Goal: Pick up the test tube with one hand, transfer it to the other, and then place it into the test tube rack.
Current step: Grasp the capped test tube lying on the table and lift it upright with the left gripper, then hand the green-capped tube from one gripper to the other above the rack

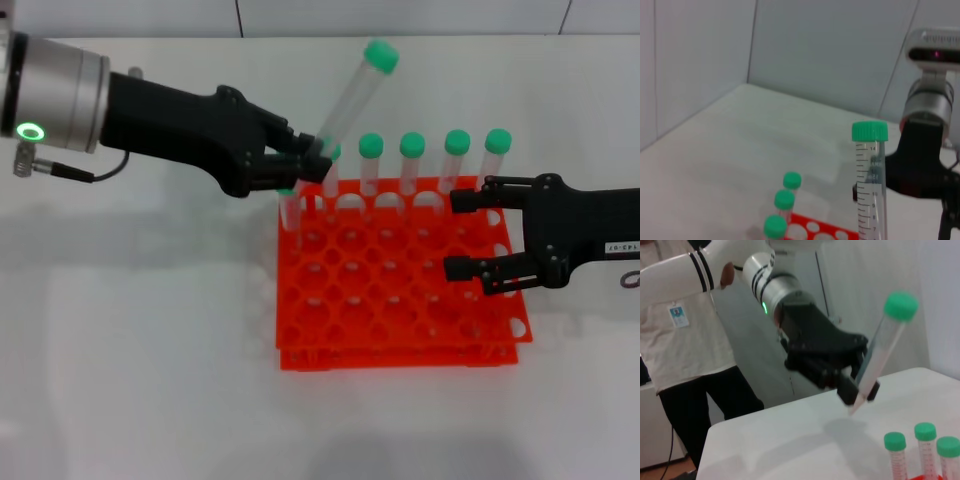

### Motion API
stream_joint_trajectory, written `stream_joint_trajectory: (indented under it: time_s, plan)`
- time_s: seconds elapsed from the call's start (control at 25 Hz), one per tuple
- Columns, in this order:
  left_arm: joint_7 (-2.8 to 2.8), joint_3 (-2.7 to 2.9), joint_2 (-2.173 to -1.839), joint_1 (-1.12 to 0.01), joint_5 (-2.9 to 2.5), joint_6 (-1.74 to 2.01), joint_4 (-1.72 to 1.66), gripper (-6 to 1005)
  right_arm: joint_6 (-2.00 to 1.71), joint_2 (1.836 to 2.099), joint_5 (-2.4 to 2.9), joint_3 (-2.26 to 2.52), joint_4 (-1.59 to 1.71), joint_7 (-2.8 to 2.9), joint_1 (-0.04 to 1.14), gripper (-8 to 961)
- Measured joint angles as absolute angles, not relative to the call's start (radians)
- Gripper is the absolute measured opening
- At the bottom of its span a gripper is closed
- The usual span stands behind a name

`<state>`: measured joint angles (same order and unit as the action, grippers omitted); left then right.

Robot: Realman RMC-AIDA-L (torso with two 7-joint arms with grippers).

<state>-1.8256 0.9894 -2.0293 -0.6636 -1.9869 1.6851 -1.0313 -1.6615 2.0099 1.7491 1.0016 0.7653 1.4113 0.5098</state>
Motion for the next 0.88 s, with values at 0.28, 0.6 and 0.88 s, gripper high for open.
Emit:
stream_joint_trajectory:
  time_s: [0.28, 0.6, 0.88]
  plan:
    - [-1.760, 0.991, -2.029, -0.714, -2.039, 1.653, -0.917, 234, -1.664, 2.008, 1.726, 0.999, 0.765, 1.411, 0.498, 869]
    - [-1.687, 0.996, -2.046, -0.733, -2.067, 1.613, -0.869, 241, -1.668, 2.004, 1.724, 0.987, 0.765, 1.417, 0.497, 869]
    - [-1.578, 0.996, -2.078, -0.722, -2.065, 1.579, -0.855, 248, -1.689, 2.007, 1.712, 0.959, 0.760, 1.428, 0.498, 868]
